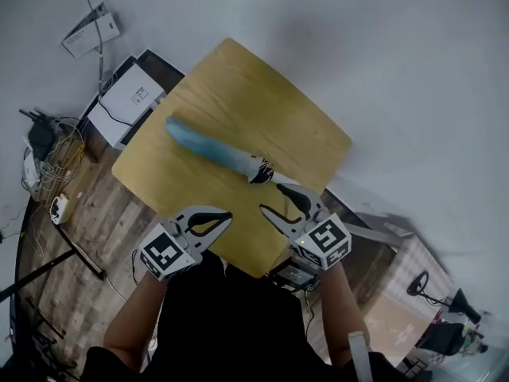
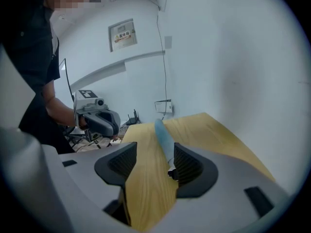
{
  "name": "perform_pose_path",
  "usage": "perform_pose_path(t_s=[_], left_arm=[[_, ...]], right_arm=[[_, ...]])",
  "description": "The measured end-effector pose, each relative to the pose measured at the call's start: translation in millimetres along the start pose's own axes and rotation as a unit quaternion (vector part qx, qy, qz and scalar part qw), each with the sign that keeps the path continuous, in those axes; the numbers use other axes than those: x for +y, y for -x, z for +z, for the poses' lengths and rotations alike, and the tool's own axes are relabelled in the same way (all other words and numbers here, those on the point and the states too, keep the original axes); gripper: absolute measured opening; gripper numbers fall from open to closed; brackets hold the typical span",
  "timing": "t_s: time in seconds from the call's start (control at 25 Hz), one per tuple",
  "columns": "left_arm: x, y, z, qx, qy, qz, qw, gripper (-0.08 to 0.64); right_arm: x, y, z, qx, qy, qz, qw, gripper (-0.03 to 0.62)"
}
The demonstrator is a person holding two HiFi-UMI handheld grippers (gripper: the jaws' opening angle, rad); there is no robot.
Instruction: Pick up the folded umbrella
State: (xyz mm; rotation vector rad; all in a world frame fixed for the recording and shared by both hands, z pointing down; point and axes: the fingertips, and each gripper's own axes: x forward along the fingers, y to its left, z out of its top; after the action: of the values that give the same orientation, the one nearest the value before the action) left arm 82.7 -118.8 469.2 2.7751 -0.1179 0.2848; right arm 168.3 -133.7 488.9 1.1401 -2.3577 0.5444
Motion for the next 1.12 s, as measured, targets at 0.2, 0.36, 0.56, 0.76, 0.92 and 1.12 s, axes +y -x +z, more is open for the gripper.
perform_pose_path(t_s=[0.2, 0.36, 0.56, 0.76, 0.92, 1.12], left_arm=[[32.2, -10.4, -17.5, 0.005, 0.021, -0.009, 0.9997, 0.008], [56.1, -15.3, -23.7, 0.001, 0.044, -0.011, 0.999, 0.008], [70.9, -18.5, -36.4, -0.002, 0.064, -0.022, 0.9977, 0.008], [73.1, -21.9, -50.0, 0.007, 0.072, -0.034, 0.9968, 0.008], [81.4, -20.0, -56.8, 0.013, 0.07, -0.036, 0.9968, 0.008], [93.5, -14.0, -57.9, 0.007, 0.076, -0.025, 0.9968, 0.008]], right_arm=[[-17.1, -49.0, -10.2, 0.062, 0.032, 0.015, 0.997, 0.277], [-35.9, -83.3, -31.3, 0.126, 0.055, 0.023, 0.99, 0.308], [-50.1, -111.9, -61.5, 0.196, 0.065, 0.019, 0.978, 0.335], [-61.3, -126.6, -97.3, 0.262, 0.094, 0.021, 0.96, 0.342], [-72.8, -139.2, -99.9, 0.274, 0.097, 0.016, 0.957, 0.342], [-69.5, -149.7, -114.2, 0.315, 0.12, 0.035, 0.941, 0.342]])
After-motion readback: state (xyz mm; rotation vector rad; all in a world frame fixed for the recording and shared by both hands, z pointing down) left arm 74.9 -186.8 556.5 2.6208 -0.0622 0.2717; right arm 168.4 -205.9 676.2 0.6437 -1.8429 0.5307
